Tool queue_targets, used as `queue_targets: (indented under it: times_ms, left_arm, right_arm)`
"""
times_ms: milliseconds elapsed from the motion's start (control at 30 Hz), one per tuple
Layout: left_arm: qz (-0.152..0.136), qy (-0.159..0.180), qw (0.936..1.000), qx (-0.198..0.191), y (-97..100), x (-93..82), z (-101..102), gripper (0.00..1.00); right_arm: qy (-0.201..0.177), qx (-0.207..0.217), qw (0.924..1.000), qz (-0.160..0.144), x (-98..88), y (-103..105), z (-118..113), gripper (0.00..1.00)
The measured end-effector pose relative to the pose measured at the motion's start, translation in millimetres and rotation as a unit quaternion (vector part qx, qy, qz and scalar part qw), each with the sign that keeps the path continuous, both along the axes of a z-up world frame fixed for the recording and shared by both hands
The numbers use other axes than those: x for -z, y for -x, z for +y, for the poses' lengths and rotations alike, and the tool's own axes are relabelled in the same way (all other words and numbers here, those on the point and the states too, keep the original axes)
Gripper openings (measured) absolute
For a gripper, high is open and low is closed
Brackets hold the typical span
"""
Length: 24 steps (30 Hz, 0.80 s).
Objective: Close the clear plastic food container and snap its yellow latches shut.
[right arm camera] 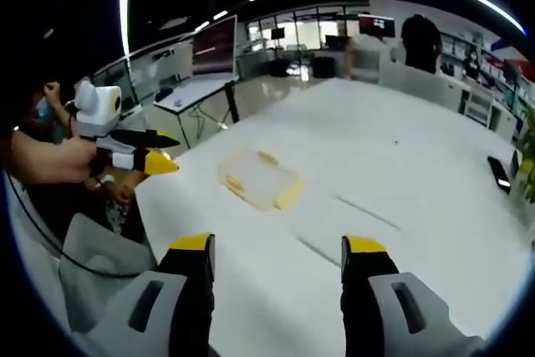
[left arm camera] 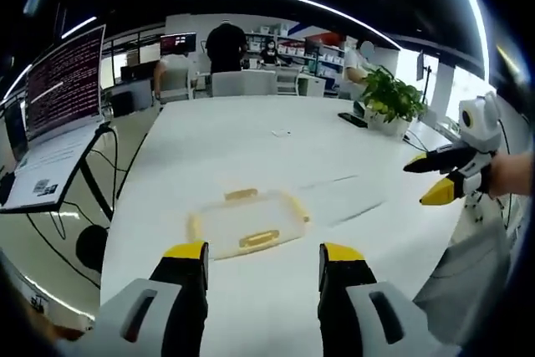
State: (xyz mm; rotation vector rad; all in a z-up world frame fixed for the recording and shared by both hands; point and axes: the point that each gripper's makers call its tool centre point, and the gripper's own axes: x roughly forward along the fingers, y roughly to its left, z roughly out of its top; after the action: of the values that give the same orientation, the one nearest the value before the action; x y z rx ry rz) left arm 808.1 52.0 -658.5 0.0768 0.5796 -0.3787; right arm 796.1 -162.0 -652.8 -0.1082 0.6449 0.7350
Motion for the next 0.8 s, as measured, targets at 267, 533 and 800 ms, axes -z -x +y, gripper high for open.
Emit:
queue_targets:
  times_ms: [267, 533, 800]
  left_arm:
    - [0.007, -0.025, 0.9989, 0.039, -12.8, 3.7, -0.9, 0.47]
    - [0.012, -0.048, 0.9957, 0.079, -28.1, 9.8, -2.0, 0.48]
    - [0.018, -0.071, 0.9885, 0.133, -49.9, 11.2, 0.8, 0.48]
  right_arm:
    - [0.005, -0.039, 0.9991, -0.011, -4.3, -26.0, 22.2, 0.58]
    - [0.015, -0.077, 0.9968, -0.015, -1.6, -47.4, 38.4, 0.58]
    - [0.035, -0.121, 0.9919, -0.018, 4.2, -64.5, 51.8, 0.58]
